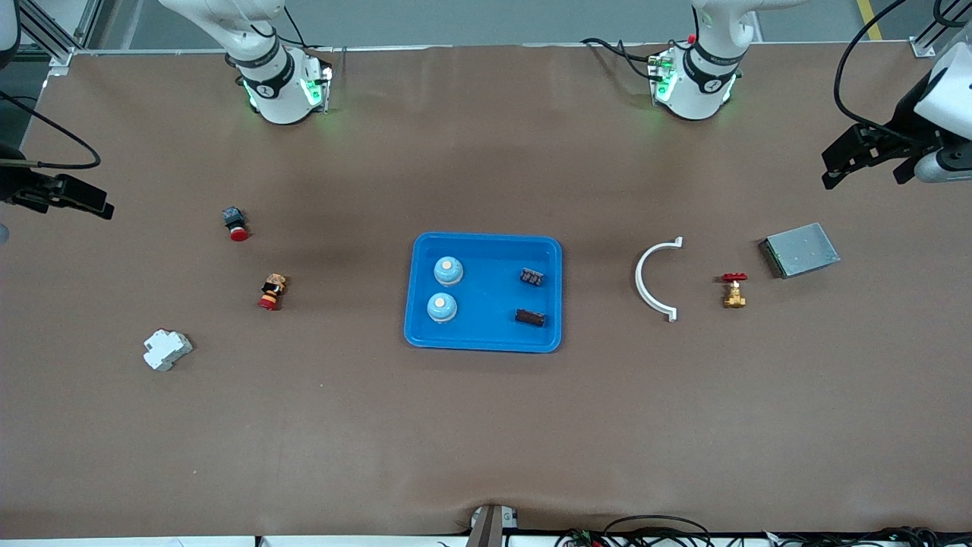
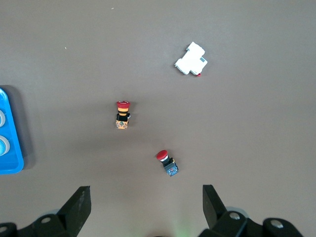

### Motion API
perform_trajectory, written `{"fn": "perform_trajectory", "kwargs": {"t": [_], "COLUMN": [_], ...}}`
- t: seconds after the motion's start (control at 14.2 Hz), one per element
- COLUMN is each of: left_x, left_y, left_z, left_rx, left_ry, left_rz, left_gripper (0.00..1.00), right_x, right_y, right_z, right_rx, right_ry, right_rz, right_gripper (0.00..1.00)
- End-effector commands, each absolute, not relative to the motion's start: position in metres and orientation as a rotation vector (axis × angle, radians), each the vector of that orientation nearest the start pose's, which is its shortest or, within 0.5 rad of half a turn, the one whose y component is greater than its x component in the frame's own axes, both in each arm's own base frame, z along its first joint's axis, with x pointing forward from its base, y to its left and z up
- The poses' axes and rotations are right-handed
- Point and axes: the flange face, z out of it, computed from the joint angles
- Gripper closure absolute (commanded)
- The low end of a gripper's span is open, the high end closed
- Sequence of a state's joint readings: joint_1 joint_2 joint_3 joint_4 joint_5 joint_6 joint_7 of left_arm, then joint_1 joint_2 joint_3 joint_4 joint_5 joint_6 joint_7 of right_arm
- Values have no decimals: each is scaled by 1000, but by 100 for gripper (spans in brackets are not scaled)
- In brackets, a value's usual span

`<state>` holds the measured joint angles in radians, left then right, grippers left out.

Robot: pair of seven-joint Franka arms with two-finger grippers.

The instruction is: Place electrolytic capacitor and blue bell in tray

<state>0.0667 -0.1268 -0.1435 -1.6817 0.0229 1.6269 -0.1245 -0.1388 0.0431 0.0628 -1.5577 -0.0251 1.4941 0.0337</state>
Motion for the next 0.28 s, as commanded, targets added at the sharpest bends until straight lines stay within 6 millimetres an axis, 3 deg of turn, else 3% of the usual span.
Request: {"fn": "perform_trajectory", "kwargs": {"t": [0.0,0.21], "left_x": [527,527], "left_y": [-39,-38], "left_z": [651,654], "left_rx": [-3113,-3113], "left_ry": [-91,-91], "left_rz": [-103,-110], "left_gripper": [0,0], "right_x": [549,549], "right_y": [-44,-44], "right_z": [604,604], "right_rx": [-3147,-3147], "right_ry": [174,177], "right_rz": [150,153], "right_gripper": [0,0]}}
